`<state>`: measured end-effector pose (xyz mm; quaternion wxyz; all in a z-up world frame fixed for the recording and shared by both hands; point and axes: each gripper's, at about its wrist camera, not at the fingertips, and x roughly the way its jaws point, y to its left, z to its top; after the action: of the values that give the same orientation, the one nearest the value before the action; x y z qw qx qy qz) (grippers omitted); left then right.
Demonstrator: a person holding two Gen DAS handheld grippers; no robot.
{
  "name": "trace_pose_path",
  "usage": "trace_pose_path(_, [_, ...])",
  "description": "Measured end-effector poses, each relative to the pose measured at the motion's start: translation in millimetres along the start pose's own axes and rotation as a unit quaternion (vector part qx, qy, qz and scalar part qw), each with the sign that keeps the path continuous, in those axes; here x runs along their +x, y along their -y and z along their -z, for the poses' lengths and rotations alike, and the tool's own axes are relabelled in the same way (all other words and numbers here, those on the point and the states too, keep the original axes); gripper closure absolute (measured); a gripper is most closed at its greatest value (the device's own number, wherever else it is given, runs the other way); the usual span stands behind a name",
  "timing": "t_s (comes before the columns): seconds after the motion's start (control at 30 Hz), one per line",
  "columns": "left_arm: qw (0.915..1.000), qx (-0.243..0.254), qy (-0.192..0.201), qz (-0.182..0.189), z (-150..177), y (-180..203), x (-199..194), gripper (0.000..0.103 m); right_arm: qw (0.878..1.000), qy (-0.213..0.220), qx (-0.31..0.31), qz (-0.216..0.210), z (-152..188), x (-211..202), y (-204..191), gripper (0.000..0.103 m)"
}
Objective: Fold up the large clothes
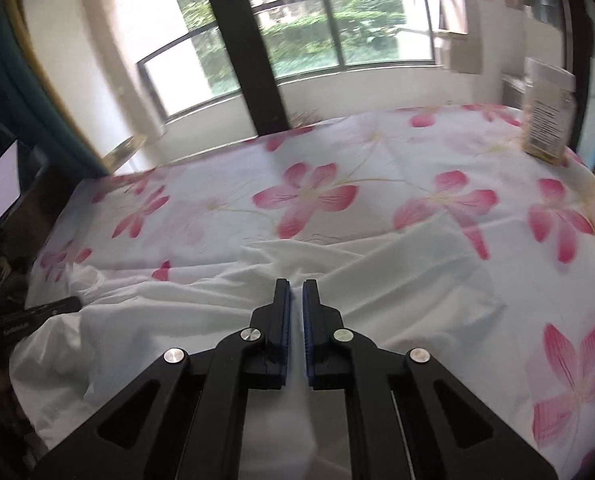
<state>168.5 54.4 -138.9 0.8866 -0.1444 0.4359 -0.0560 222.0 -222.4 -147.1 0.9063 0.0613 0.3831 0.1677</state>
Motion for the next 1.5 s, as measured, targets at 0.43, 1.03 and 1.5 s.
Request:
trace_pose_path(0.43, [0.9989, 0.020, 0.026, 0.032, -9.6, 38.0, -72.5, 0.082, 0.999, 0.027, -0.008, -0.024, -2.2, -56.9, -8.0, 0.039])
trace_pose_path(1.03, [0.9973, 0.042, -0.034, -0.050, 54.1, 40.2, -25.1, 0.072, 0.998, -0.035, -0.023, 0.041, 55.8, -28.4, -15.1, 0.040])
trace_pose_path(1.5, [0.9974, 0.060, -0.003, -0.039, 17.7, 39.0, -15.5, 0.092, 0.999, -0.018, -0.047, 0.018, 24.9, -22.7, -34.5, 0.088])
